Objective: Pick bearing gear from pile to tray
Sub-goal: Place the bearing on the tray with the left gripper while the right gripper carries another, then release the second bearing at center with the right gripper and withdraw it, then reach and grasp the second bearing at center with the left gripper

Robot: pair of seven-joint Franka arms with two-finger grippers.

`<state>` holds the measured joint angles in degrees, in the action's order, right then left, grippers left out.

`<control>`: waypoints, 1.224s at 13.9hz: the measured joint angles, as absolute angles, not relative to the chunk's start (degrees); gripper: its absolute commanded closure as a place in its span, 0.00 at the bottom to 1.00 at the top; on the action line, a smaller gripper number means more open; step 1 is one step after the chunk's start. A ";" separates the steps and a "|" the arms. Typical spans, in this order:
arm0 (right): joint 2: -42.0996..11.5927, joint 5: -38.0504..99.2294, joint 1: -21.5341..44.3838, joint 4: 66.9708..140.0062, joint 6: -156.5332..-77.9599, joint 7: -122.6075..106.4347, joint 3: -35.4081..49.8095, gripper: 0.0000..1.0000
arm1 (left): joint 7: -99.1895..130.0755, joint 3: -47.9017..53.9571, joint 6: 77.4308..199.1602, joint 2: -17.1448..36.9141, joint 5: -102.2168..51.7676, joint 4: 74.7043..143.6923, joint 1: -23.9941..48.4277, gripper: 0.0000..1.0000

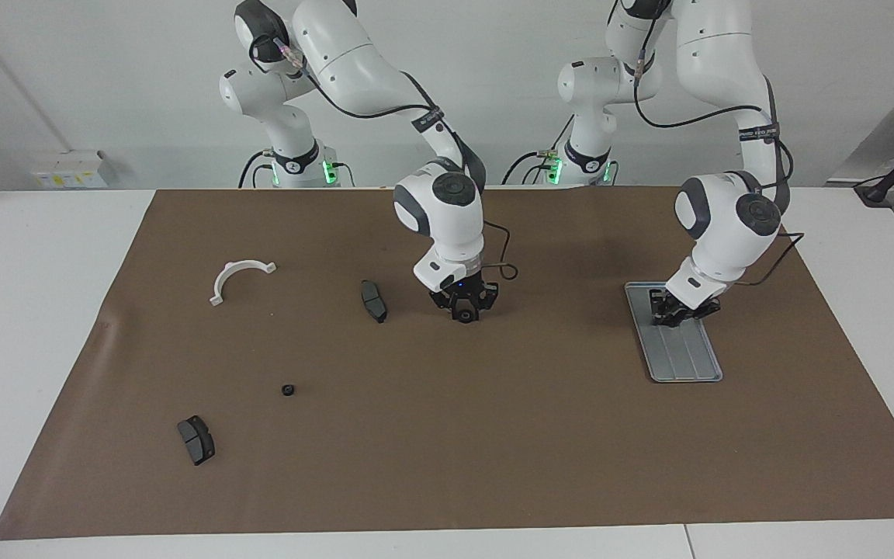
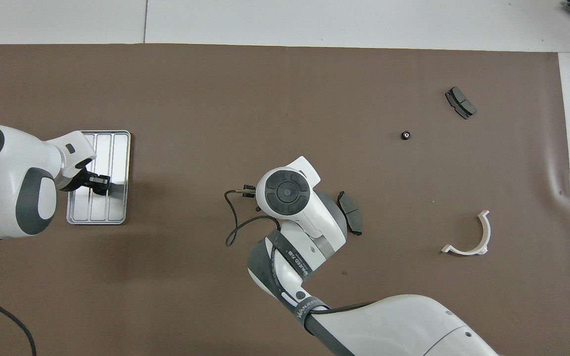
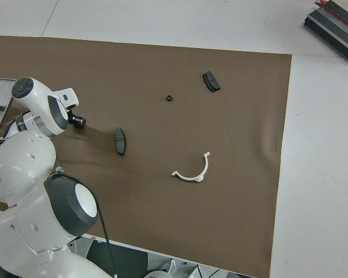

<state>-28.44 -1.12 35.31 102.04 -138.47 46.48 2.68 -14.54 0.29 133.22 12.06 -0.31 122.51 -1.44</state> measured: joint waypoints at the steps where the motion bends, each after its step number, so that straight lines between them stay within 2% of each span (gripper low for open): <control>1: -28.37 -1.12 35.15 101.67 -138.47 46.49 2.24 0.00 | -15.54 0.27 133.22 11.62 -0.31 123.17 -1.93 0.78; 4: -26.83 -1.47 31.96 101.32 -138.34 45.58 1.30 0.00 | -19.20 0.21 133.22 10.96 -0.37 124.09 -4.02 0.76; 6: -24.89 -1.47 27.57 101.96 -137.62 41.26 1.15 0.00 | -21.01 0.18 133.22 10.94 -0.39 124.15 -5.11 0.47; 8: -23.14 -1.47 23.06 103.07 -137.41 35.86 1.08 0.00 | -21.54 0.17 133.23 10.95 -0.39 124.28 -5.56 0.05; 9: -22.51 -1.47 21.04 103.62 -137.41 32.88 1.06 0.00 | -21.57 0.20 133.25 10.95 -0.39 124.28 -5.56 0.00; 14: -22.24 -1.47 11.18 105.27 -138.53 17.71 1.00 0.00 | -21.33 1.12 132.25 10.91 -0.65 120.10 -4.75 0.00; 17: -23.23 -1.47 8.60 105.90 -140.46 12.37 1.05 0.00 | -10.61 1.58 127.28 10.90 -3.03 114.04 1.68 0.00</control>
